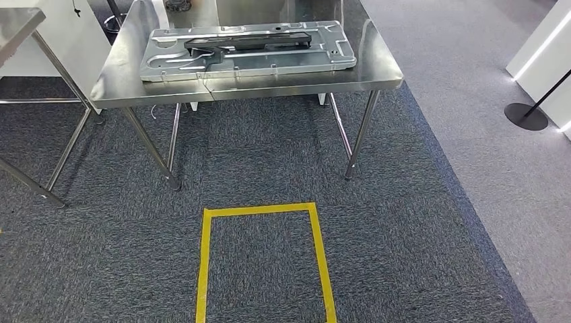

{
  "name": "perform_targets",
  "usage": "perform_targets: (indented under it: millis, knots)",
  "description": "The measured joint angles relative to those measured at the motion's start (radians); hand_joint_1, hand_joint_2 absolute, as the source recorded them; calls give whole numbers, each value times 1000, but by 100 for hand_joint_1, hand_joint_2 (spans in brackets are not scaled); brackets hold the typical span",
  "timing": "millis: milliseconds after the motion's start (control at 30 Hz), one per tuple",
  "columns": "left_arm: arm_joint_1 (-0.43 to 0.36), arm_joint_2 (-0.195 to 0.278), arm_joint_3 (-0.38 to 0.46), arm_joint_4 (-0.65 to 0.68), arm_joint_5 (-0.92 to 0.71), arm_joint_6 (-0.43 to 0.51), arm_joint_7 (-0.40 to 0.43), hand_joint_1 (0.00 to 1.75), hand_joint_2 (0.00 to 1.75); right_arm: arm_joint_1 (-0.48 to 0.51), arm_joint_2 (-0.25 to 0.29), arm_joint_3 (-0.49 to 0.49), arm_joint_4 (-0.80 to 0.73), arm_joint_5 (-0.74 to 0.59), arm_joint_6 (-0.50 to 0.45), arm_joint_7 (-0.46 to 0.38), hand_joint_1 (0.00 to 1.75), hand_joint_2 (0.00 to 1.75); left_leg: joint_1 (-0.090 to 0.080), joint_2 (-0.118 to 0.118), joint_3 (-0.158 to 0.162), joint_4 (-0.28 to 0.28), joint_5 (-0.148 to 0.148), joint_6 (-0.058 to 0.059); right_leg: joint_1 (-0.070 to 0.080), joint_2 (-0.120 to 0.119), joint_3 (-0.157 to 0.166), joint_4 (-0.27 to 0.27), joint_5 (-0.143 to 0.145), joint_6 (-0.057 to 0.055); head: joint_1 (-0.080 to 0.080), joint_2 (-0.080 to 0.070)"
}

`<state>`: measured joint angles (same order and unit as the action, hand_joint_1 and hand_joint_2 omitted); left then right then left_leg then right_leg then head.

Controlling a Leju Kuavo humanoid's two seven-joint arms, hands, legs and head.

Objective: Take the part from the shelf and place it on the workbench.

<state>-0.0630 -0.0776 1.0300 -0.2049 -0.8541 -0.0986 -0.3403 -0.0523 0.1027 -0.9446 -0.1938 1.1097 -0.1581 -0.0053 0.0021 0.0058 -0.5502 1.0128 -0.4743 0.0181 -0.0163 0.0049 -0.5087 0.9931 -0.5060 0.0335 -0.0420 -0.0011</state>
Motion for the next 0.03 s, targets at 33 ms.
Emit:
perform_targets:
  millis: [33]
  knots:
    - [0,0,1,0,1,2,0,0,175,0,0,0,0,1,0,0,0,58,0,0,0,0,0,0,1,0,0,0,0,0,0,0]
